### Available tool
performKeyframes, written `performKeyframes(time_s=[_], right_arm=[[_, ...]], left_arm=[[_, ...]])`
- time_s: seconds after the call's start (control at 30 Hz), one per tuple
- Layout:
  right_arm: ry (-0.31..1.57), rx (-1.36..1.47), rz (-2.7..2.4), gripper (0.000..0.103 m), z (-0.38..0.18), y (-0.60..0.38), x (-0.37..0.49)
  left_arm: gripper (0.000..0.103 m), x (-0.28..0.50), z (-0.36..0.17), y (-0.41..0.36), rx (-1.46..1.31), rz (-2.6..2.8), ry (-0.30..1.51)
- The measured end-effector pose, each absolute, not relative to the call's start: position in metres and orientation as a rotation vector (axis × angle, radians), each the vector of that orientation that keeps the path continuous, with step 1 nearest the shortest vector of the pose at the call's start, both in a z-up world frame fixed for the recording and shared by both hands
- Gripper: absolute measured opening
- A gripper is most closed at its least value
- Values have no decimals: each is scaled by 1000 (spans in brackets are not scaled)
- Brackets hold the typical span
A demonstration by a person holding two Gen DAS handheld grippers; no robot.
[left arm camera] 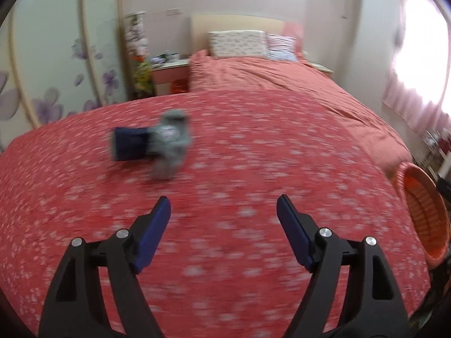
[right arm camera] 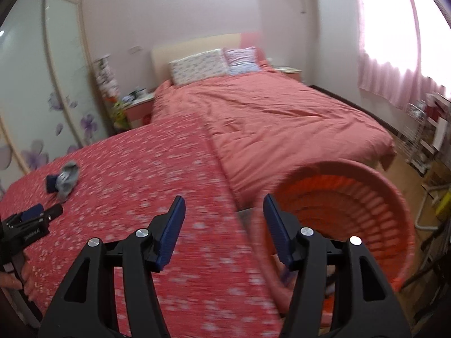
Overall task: Collect trash
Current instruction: 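Move both tools back over the grey sock on the bed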
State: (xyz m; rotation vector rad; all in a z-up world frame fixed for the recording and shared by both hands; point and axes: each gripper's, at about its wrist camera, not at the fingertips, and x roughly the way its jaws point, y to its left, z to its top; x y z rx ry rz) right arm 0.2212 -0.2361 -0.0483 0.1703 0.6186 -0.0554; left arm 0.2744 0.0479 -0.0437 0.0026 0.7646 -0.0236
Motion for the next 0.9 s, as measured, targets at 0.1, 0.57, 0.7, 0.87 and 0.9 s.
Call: performKeyframes(time_s=[0.1, 0.57, 0.7, 0.87, 0.9], right_arm=[[641, 139, 18, 58, -49, -201, 235], [754, 114, 326, 54, -66, -41, 300], [781, 141, 388, 50, -71, -4, 322], [805, 115, 399, 47, -79, 31, 340], [810, 112, 398, 46, -81, 35, 344]], left_arm=[[77, 273, -44, 87, -26, 47, 764], [81, 265, -62, 222, -121, 260, 804], [81, 263, -67, 244, -172, 280, 816], [81, 261, -70, 253, -193, 276, 814], [81, 262, -69, 254, -197, 273, 813]])
